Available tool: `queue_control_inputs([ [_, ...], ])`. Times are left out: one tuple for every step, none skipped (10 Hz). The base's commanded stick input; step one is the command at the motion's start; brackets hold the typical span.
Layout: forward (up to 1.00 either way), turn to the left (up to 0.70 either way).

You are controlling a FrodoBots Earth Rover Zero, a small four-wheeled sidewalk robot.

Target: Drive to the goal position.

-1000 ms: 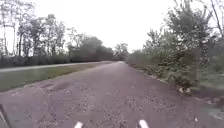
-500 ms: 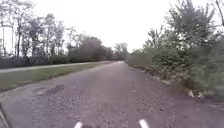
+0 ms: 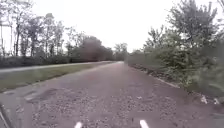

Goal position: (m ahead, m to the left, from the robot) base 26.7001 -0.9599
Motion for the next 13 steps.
queue_control_inputs([
  [0.7,0.0],
  [0.7,0.0],
  [0.7,0.0],
  [0.7,0.0],
  [0.7,0.0],
  [0.7,0.0],
  [0.7,0.0],
  [0.7,0.0],
  [0.7,0.0],
  [0.7,0.0],
  [0.7,0.0],
  [0.7,0.0],
  [0.7,0.0],
])
